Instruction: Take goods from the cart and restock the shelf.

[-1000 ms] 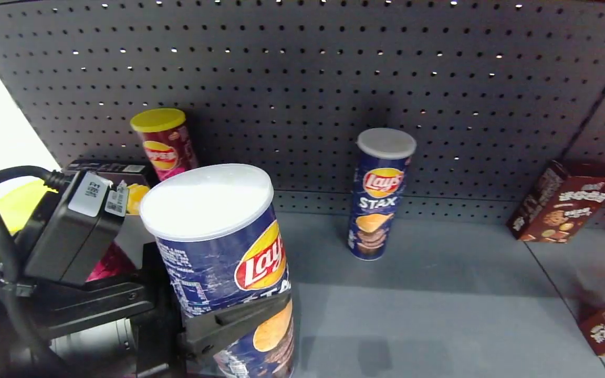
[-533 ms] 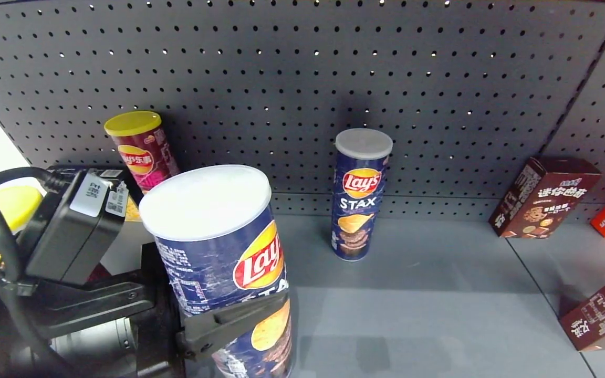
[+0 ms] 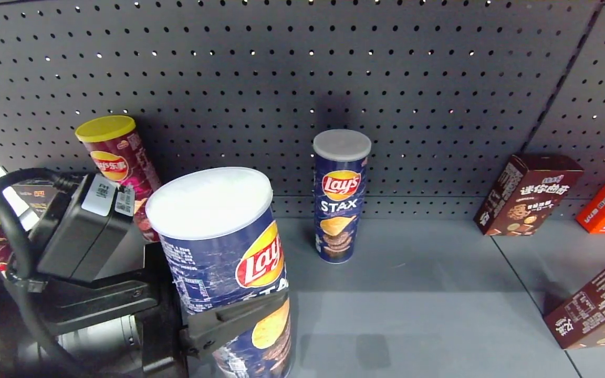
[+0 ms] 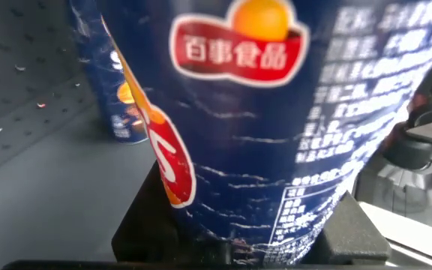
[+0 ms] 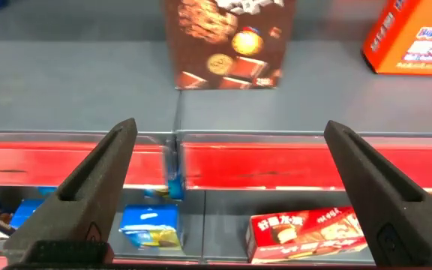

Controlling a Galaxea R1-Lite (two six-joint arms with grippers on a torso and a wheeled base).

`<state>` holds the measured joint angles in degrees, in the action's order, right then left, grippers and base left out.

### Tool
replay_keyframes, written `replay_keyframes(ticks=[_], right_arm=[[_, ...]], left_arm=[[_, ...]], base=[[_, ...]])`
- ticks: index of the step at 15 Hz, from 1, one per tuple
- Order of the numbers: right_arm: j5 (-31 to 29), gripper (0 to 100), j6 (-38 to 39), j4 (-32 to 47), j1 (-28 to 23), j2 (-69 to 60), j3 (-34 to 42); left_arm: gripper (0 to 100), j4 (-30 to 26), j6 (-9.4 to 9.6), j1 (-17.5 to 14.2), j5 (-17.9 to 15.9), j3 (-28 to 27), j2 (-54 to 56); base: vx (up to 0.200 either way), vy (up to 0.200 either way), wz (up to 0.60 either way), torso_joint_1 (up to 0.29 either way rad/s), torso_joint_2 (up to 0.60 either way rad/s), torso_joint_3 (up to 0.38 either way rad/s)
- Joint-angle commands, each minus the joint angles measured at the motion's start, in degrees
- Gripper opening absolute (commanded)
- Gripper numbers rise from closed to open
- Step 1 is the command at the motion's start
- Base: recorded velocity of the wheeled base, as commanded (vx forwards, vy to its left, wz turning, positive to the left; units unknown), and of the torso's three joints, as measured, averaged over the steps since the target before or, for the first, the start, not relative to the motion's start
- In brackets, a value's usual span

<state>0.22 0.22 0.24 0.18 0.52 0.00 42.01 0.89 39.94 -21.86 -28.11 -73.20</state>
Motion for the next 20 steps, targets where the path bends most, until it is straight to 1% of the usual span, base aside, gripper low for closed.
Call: replay_keyframes(ticks=[1, 8, 9, 10, 11, 12, 13, 15, 16, 17, 18, 19, 20], right_arm=[[0.04, 100, 0.04, -0.07, -0.09, 0.0, 0.0], [0.31, 100, -0.31, 0.02, -0.09, 0.27, -0.09], [0.31, 100, -0.31, -0.07, -0.09, 0.44, -1.41], [0.57, 100, -0.22, 1.25, 1.22, 7.12, -10.81], [1.01, 100, -0.4, 2.57, 2.45, 14.42, -15.03], [1.98, 100, -1.01, 2.22, 3.86, 16.0, -19.25], [3.65, 100, -2.15, 2.57, 5.44, 18.02, -22.41], [6.46, 100, -2.15, 2.83, 7.64, 20.75, -25.4], [8.39, 100, -2.15, 4.06, 9.92, 24.61, -28.48], [8.75, 100, -2.24, 4.06, 10.72, 27.16, -30.06], [9.45, 100, -2.24, 4.15, 12.39, 32.17, -34.1], [9.8, 100, -2.33, 4.15, 13.18, 33.58, -34.89], [11.91, 100, -3.03, 4.06, 17.48, 39.11, -38.67]], left_arm=[[0, 0.18, -0.01, -0.03, -0.03, -0.1, -0.01], [0, 0.18, -0.01, -0.03, -0.03, 0.51, -0.01], [0, 0.27, -0.01, -0.12, 0.06, 0.6, -0.01], [0, 0.27, -0.1, -0.12, 0.06, 0.43, -0.01], [0, 0.27, -0.01, -0.12, 0.06, 0.78, -0.01], [0, 0.27, -0.1, -0.12, 0.06, 0.69, -0.01], [0, 0.27, -0.1, -0.21, 0.06, 0.78, -0.01], [0, 0.27, -0.1, -0.21, 0.06, 0.69, -0.01], [0, 0.27, -0.1, -0.12, 0.06, 0.69, -0.1], [0, 0.27, -0.1, -0.12, 0.06, 0.69, -0.1], [0, 0.27, -0.1, -0.12, 0.06, 0.69, -0.18], [0, 0.27, -0.1, -0.12, 0.06, 0.69, -0.18], [0, 0.27, -0.1, -0.21, 0.06, 0.69, -0.18]], base=[[0.0, 0.0, 0.0, 0.0, 0.0, 0.0], [0.0, 0.0, 0.0, 0.0, 0.0, 0.0], [0.0, 0.0, 0.0, 0.0, 0.0, 0.0], [0.0, 0.0, 0.0, 0.0, 0.0, 0.0], [0.0, 0.0, 0.0, 0.0, 0.0, 0.0], [0.0, 0.0, 0.0, 0.0, 0.0, 0.0], [0.0, 0.0, 0.0, 0.0, 0.0, 0.0], [0.0, 0.0, 0.0, 0.0, 0.0, 0.0], [0.0, 0.0, 0.0, 0.0, 0.0, 0.0], [0.0, 0.0, 0.0, 0.0, 0.0, 0.0], [0.0, 0.0, 0.0, 0.0, 0.0, 0.0], [0.0, 0.0, 0.0, 0.0, 0.0, 0.0], [0.0, 0.0, 0.0, 0.0, 0.0, 0.0]])
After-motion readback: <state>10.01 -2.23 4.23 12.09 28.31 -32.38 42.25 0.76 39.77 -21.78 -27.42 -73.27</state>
